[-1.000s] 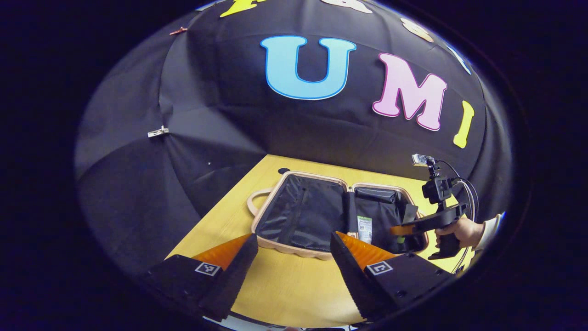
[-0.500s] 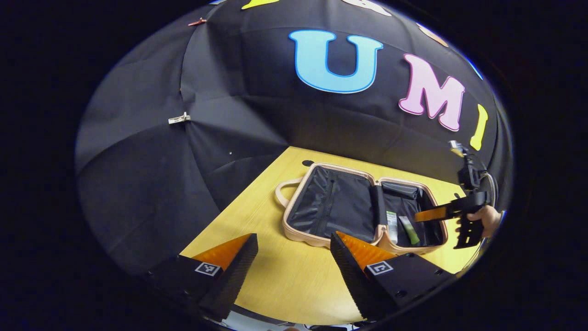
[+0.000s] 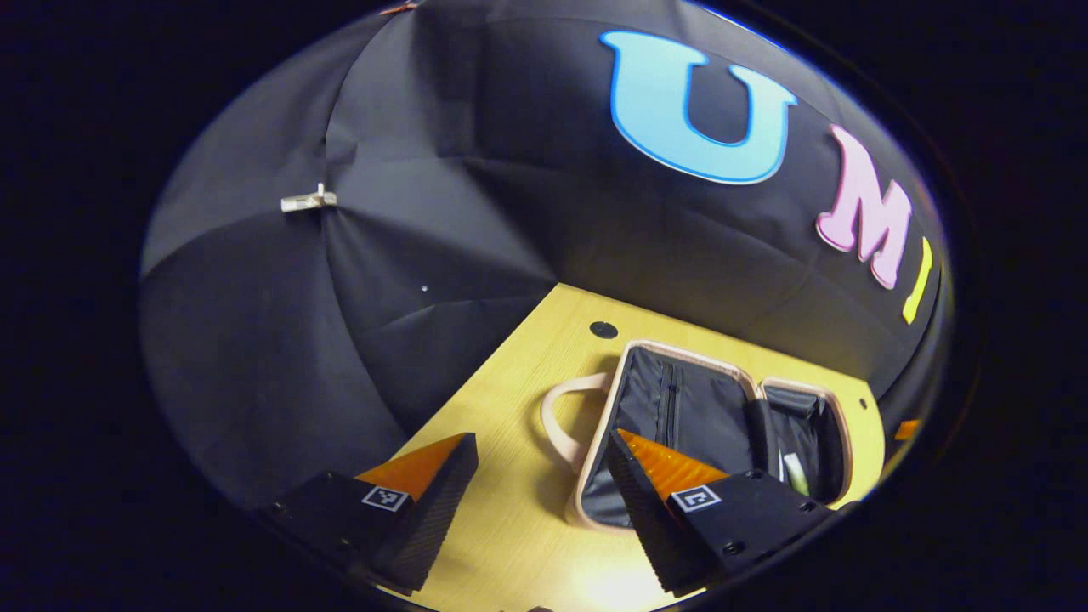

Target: First open the suitcase, pack the skin care products into it, and then close the suitcase.

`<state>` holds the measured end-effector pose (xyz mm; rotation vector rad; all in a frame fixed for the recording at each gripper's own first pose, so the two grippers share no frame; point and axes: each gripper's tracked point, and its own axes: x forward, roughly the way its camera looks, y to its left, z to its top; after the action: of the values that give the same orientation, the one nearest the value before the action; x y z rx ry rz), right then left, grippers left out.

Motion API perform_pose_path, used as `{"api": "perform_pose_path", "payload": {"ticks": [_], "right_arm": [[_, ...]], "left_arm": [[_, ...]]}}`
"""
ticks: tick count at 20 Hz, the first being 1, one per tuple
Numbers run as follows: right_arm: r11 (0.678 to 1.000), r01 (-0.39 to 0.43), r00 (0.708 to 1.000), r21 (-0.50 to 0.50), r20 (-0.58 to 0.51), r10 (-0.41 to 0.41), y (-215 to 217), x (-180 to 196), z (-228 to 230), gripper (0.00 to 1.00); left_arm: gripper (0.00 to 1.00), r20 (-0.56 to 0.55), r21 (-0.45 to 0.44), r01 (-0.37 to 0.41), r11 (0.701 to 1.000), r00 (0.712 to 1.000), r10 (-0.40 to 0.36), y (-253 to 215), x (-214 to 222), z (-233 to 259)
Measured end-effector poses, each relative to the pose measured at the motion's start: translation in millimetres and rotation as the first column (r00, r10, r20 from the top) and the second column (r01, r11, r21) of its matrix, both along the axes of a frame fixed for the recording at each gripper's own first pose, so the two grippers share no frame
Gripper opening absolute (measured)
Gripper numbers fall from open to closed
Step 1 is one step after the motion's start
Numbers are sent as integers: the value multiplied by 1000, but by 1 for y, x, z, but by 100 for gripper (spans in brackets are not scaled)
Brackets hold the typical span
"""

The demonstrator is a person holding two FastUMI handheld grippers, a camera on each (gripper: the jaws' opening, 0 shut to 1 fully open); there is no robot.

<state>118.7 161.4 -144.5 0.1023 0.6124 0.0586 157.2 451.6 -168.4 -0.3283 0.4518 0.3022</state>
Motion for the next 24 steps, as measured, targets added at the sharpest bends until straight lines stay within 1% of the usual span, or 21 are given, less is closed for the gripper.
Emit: {"api": "perform_pose_path", "payload": {"ticks": [2, 4, 6, 8, 9, 10, 12, 13, 14, 16, 17, 18, 19, 20, 21, 22, 23, 24], "right_arm": [[999, 50, 998, 9, 35, -51, -24, -17, 13, 97], [996, 86, 996, -28, 34, -85, -52, -31, 18, 97], [993, 105, 994, -55, 32, -103, -68, -39, 24, 98], [990, 120, 992, -67, 35, -118, -74, -46, 27, 98], [989, 127, 992, -79, 36, -124, -78, -52, 27, 98], [987, 132, 991, -91, 35, -130, -82, -57, 26, 98], [985, 139, 990, -101, 21, -138, -85, -67, 20, 98], [985, 143, 990, -100, 8, -142, -86, -73, 17, 98], [984, 149, 989, -101, 0, -149, -87, -77, 13, 98], [981, 166, 986, -103, -14, -169, -94, -84, 8, 98], [980, 174, 984, -102, -22, -177, -96, -89, 5, 98], [978, 180, 983, -101, -27, -184, -98, -92, 3, 98], [978, 184, 982, -102, -29, -188, -101, -94, 1, 98], [976, 188, 981, -106, -29, -192, -103, -95, 1, 98], [975, 192, 980, -110, -28, -196, -108, -97, 2, 98], [975, 196, 980, -109, -23, -199, -110, -97, 3, 98], [974, 199, 979, -108, -18, -202, -112, -97, 5, 98], [973, 202, 979, -108, -14, -205, -114, -97, 6, 98]], "left_arm": [[96, -16, -110, -17, 994, 1000, 16, 13, 24, -13], [96, -49, -203, -37, 979, 998, 27, 24, 46, -33], [95, -93, -284, -50, 958, 995, 25, 31, 61, -54], [94, -97, -369, -51, 928, 995, 17, 30, 78, -67], [92, -103, -408, -49, 912, 995, 8, 26, 85, -73], [89, -119, -423, -50, 905, 993, -1, 26, 89, -82], [82, -169, -415, -65, 907, 986, -7, 27, 90, -101], [77, -164, -432, -57, 900, 986, -16, 22, 94, -100], [76, -154, -451, -51, 891, 988, -22, 20, 97, -96], [69, -141, -487, -38, 873, 989, -36, 11, 103, -96], [64, -168, -478, -65, 876, 986, -19, 13, 102, -104], [42, -184, -483, -81, 872, 983, -11, 10, 101, -108], [14, -184, -484, -92, 870, 983, 1, 11, 98, -103], [20, -168, -485, -88, 870, 986, 6, 11, 101, -97], [17, -149, -475, -76, 877, 989, 5, 11, 101, -91], [15, -141, -451, -60, 890, 990, -5, 9, 98, -83], [11, -142, -411, -46, 910, 990, -14, 7, 96, -76], [9, -135, -363, -34, 931, 991, -17, 7, 96, -65]]}}
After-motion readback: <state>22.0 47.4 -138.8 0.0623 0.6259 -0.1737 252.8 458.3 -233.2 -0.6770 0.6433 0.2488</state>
